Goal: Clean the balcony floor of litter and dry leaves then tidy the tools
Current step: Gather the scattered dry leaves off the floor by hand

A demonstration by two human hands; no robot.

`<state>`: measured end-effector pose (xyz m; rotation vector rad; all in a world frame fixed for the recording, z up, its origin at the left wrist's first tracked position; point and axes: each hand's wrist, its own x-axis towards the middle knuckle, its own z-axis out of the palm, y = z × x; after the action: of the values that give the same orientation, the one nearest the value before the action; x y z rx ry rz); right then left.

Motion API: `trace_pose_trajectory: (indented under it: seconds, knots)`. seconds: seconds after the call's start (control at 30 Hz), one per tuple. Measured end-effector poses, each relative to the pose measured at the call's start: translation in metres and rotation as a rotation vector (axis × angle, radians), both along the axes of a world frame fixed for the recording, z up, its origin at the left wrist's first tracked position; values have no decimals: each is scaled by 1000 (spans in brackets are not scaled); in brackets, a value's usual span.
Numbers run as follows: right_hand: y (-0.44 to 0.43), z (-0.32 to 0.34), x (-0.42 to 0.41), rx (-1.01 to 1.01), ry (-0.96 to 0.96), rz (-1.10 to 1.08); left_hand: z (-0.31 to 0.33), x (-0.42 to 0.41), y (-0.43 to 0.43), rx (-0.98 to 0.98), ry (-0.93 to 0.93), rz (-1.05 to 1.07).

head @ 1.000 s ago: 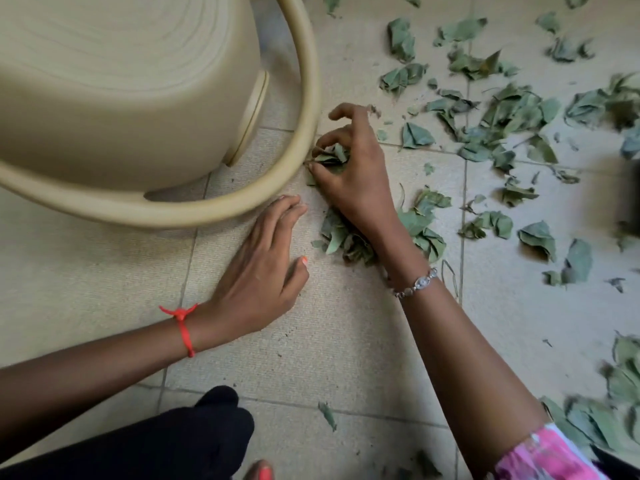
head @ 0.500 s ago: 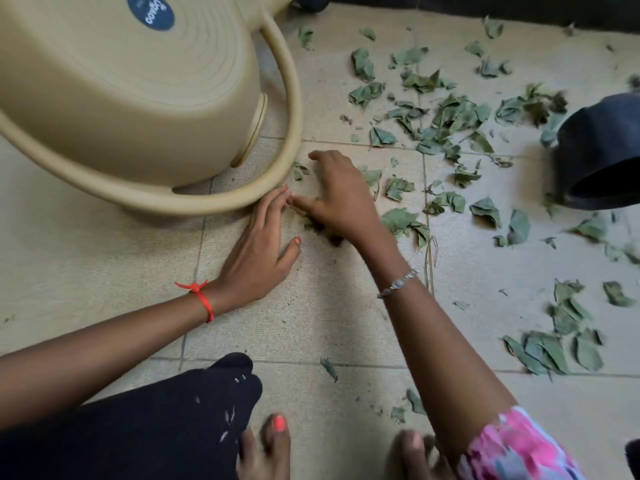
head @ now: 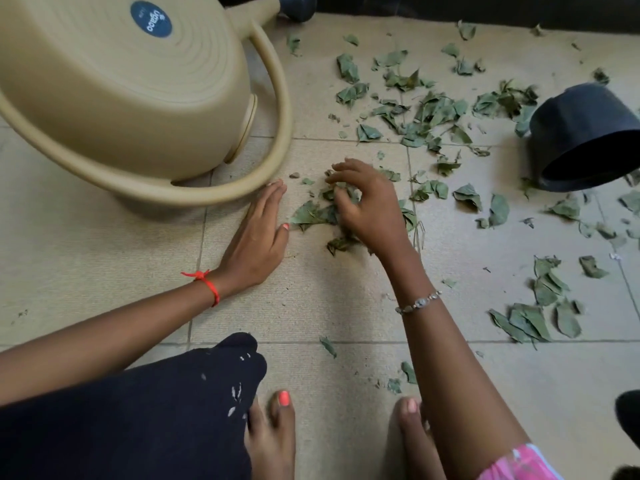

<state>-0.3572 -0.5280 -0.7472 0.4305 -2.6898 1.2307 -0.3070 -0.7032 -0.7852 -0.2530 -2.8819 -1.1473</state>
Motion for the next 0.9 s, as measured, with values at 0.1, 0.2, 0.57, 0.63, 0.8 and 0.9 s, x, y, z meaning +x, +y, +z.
trace_pose_trajectory:
  seconds: [0.1, 0.2, 0.57, 0.63, 0.8, 0.9]
  knots:
    - [5, -3, 32, 170, -48, 65, 1, 1, -2, -5, -13, -25]
    - [-3, -22, 63, 483, -54, 150, 1, 1, -2, -7, -6, -44]
    - [6, -26, 44, 494, -57, 216, 1, 2, -2, -1, -37, -52]
    - [8, -26, 65, 557, -6, 316, 0, 1, -2, -4, -29, -54]
    - [20, -42, 120, 663, 186, 537, -2, 0, -3, -1, -13, -69]
    - [14, -46, 114, 692, 235, 403, -2, -1, -2, -4, -11, -67]
